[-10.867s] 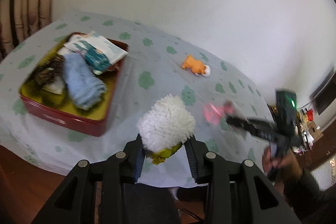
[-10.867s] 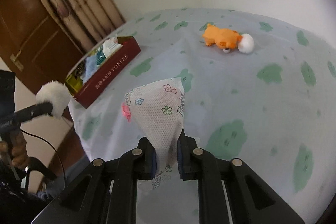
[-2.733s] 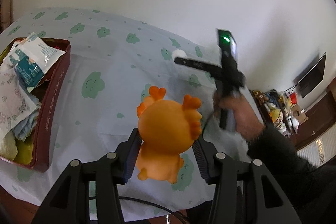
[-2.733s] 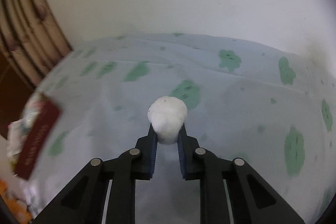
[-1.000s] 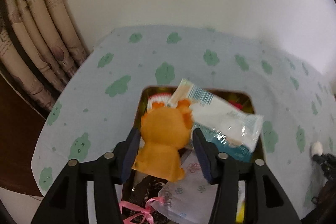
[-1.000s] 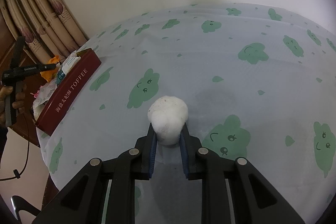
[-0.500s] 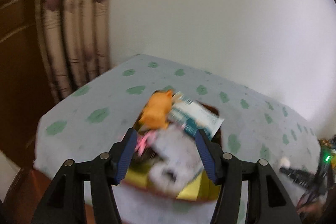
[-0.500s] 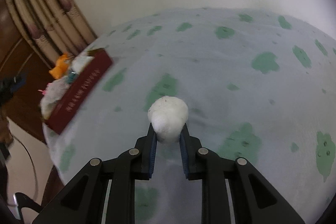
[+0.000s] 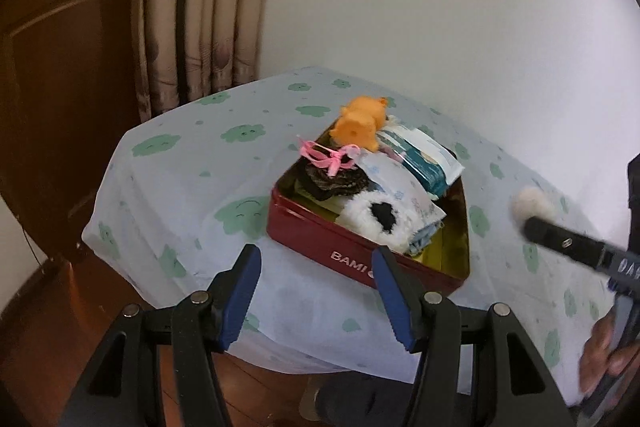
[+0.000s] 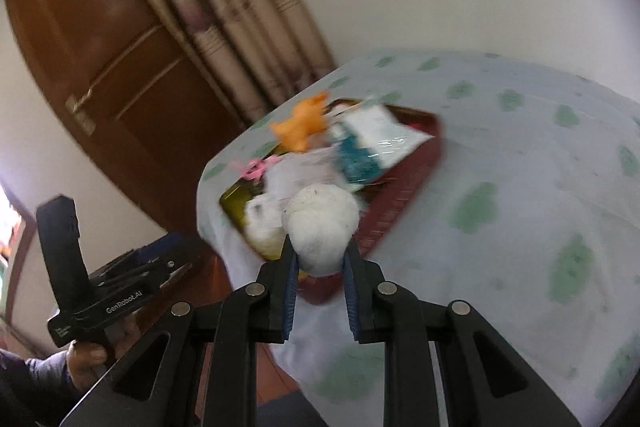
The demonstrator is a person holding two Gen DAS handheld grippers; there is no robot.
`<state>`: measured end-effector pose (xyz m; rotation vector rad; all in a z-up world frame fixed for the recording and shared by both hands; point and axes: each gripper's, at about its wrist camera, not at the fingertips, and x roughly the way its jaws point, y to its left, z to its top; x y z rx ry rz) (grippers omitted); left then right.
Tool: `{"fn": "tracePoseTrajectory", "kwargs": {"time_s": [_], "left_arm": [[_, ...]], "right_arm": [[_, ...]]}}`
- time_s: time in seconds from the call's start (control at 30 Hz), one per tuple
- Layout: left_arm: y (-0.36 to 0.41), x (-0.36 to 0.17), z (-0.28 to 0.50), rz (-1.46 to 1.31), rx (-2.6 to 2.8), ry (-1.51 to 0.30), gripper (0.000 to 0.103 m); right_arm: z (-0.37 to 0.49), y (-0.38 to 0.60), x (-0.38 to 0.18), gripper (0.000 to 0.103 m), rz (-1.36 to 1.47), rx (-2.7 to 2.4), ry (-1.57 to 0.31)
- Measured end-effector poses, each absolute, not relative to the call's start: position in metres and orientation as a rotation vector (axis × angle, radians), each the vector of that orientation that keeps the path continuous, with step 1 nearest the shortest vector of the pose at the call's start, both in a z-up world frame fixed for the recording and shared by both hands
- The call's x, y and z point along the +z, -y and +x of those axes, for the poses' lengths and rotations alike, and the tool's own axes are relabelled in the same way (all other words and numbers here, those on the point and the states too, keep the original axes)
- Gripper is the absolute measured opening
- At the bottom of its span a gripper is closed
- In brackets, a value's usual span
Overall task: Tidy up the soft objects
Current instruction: 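Lower the fox into the tin and open the left gripper, then carry the white fluffy ball into the tin and open the right gripper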
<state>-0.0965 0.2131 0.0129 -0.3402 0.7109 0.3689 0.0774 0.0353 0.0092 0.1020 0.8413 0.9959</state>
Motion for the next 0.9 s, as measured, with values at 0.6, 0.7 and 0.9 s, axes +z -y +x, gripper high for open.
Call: {"fn": "tracePoseTrajectory", "kwargs": {"time_s": [0.6, 0.7, 0.9], "left_arm": [[-0.215, 0.009, -0.091, -0.357, 0.326, -0.763, 0.060], [-0.216, 0.009, -0.092, -0.364, 0.331, -0.760, 0.060], [-0.220, 0.011, -0.093, -0.363, 0.350, -0.747, 0.060]], "right_arm": [[0.076, -0.084, -0.017, 0.023, -0.023, 0.965, -0.894], [0.076, -0.084, -0.017, 0.024, -0.013, 0.968, -0.891], [0.078, -0.080, -0.013, 0.045, 0.009, 0.972, -0.876]]}}
